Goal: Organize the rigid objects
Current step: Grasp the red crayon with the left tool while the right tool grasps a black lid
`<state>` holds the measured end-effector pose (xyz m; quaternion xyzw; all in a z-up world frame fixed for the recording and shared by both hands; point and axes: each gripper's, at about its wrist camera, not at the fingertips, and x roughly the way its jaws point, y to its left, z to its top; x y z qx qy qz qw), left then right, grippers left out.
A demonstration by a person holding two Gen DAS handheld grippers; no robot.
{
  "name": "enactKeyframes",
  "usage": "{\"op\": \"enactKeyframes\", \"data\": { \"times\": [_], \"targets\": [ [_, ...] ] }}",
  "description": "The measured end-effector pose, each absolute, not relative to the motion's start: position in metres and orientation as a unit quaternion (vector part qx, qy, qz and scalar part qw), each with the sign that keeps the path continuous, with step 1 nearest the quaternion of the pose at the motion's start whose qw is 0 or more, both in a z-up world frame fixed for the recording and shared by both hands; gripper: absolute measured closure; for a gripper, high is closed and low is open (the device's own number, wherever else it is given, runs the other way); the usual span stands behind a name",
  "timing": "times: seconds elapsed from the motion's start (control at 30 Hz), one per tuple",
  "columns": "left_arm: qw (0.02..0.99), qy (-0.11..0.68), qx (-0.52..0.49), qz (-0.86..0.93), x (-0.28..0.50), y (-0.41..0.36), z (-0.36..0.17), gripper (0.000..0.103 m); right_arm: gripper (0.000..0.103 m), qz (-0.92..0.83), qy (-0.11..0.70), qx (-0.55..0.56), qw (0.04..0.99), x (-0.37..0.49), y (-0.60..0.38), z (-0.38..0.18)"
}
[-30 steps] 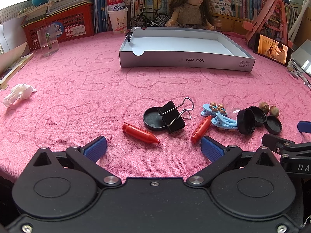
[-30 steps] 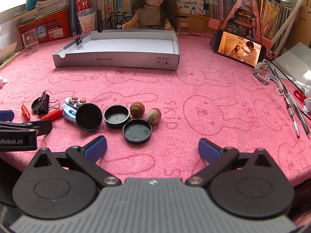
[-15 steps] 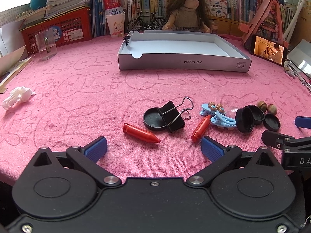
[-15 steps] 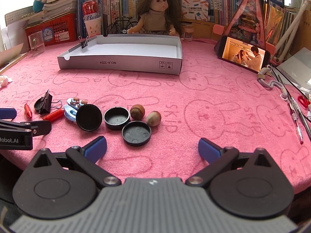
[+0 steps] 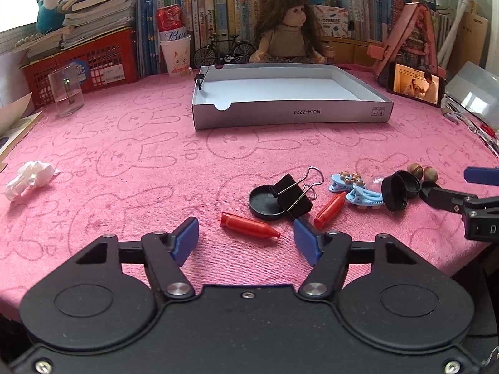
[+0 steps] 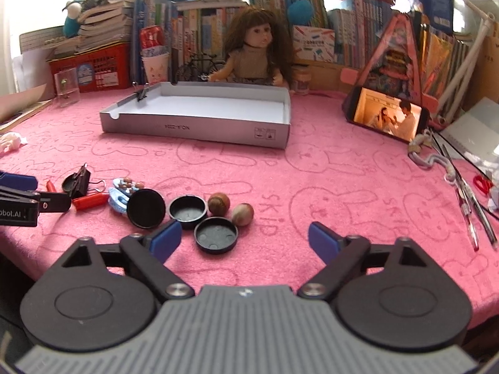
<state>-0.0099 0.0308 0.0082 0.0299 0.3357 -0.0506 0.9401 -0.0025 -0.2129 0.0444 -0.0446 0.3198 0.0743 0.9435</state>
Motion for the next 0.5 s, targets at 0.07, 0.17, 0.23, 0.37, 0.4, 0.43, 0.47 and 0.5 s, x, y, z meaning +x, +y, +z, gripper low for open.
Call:
{"op": "enactKeyframes", "data": {
  "times": [0.07, 0.17, 0.23, 0.37, 0.4, 0.43, 0.47, 0.5],
  "targets": [
    [0.941, 0.332, 0.040, -0.056, -0.0103, 0.0354, 0.0065, 0.041, 0.019, 0.081, 0.319, -0.051, 0.943, -0.0041, -0.2117, 0.0437],
    [0.943, 0.322, 0.050, -0.070, -0.0103, 0.0399, 0.0064, 0.044, 0.029, 0.078, 0.321, -0.054, 0.942, -0.0053, -0.2115, 0.0422],
    [0.943, 0.318, 0.058, -0.081, -0.0093, 0.0408, 0.0054, 0.046, 0.034, 0.082, 0.323, -0.049, 0.942, -0.0058, -0.2122, 0.0418],
    [0.944, 0.308, 0.063, -0.101, -0.0070, 0.0407, 0.0040, 0.052, 0.042, 0.089, 0.324, -0.053, 0.940, -0.0075, -0.2101, 0.0413],
    [0.944, 0.307, 0.062, -0.102, -0.0061, 0.0407, 0.0037, 0.052, 0.045, 0.092, 0.326, -0.055, 0.939, -0.0076, -0.2091, 0.0408],
    [0.944, 0.307, 0.059, -0.102, -0.0052, 0.0410, 0.0034, 0.053, 0.046, 0.095, 0.328, -0.056, 0.938, -0.0072, -0.2081, 0.0404],
    [0.944, 0.308, 0.056, -0.103, -0.0046, 0.0414, 0.0032, 0.055, 0.049, 0.097, 0.330, -0.057, 0.937, -0.0070, -0.2072, 0.0397],
    [0.944, 0.308, 0.051, -0.103, -0.0045, 0.0421, 0.0029, 0.056, 0.052, 0.099, 0.331, -0.057, 0.937, -0.0071, -0.2067, 0.0393]
  ]
}}
